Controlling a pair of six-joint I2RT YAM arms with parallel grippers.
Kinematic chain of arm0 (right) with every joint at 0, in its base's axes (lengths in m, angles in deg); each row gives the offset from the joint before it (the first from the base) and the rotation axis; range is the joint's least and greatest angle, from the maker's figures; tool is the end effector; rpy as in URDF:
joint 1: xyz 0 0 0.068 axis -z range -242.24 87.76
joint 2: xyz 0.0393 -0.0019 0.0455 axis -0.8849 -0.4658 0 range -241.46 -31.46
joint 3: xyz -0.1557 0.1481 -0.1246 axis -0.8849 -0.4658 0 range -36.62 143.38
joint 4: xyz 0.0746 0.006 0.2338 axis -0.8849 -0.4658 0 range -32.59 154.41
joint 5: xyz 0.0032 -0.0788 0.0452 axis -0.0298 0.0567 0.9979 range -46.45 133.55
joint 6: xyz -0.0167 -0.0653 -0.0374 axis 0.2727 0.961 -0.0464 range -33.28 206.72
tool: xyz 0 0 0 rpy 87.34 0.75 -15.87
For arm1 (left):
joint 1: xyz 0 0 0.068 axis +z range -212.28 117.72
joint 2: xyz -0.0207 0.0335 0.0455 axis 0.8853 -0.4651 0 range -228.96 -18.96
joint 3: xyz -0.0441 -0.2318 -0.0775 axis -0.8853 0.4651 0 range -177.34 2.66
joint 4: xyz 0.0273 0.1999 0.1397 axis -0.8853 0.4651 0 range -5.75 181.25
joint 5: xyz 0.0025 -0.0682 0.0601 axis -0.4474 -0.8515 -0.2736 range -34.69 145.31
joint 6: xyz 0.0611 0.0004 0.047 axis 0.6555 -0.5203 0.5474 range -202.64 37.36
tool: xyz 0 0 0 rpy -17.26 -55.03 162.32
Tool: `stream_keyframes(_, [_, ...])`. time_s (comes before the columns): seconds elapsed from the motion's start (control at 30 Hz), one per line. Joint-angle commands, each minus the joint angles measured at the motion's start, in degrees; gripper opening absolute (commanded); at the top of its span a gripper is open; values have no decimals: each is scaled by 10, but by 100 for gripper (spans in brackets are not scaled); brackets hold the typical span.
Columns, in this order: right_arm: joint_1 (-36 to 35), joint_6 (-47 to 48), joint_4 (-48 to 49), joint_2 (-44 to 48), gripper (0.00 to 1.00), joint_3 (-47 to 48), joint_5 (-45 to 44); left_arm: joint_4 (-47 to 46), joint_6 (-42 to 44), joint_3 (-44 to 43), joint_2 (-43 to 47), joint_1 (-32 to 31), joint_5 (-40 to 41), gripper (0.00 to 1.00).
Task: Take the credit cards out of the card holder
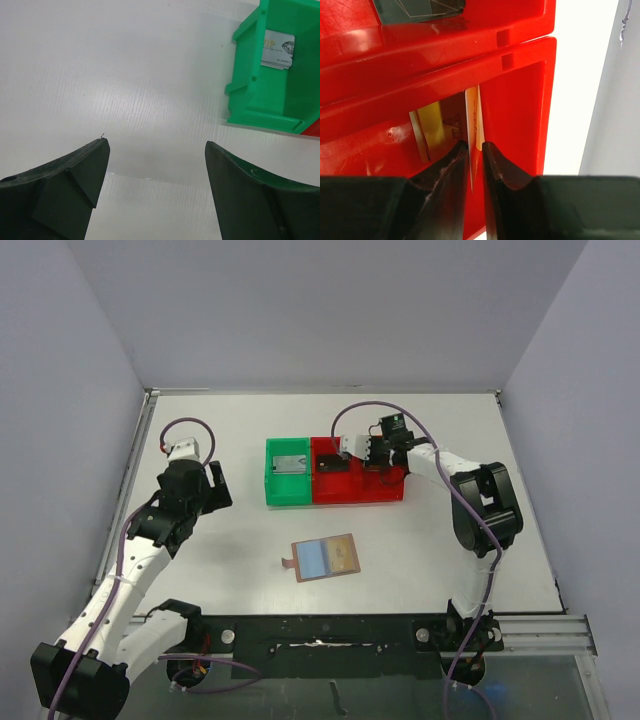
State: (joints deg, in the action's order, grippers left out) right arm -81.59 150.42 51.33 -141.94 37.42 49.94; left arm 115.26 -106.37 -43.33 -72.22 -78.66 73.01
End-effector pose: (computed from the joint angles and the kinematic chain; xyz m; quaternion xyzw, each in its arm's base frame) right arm 0.3870 0.1437 0.1442 -0.6355 0.6885 -0.0819 0.3396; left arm 0.2148 -0.0423 0.2509 -0.1240 0.8830 -0.0177 0.4524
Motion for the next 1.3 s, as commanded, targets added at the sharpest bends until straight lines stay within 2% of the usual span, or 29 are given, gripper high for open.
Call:
stream_keyframes(0.0, [-7,-2,10,-2,21,21,-9,-27,7,-8,0,3,-1,77])
stream_keyframes(0.07, [-7,-7,8,0,28,18,-8,-27,7,-8,-2,3,-2,77])
stream_keyframes(0.2, [-7,-12,2,4,36,19,-6,-27,8,-9,-5,3,-5,77])
stream_keyframes(0.33, [-6,-17,-1,5,39,22,-4,-26,8,-9,-8,4,-7,77])
stream_keyframes(0.4, [-6,-17,-5,4,45,25,-5,-26,8,-9,-9,4,-9,77])
stream_keyframes(1.27, [-5,-34,-37,-15,55,48,-1,-23,11,-11,-33,3,-29,77])
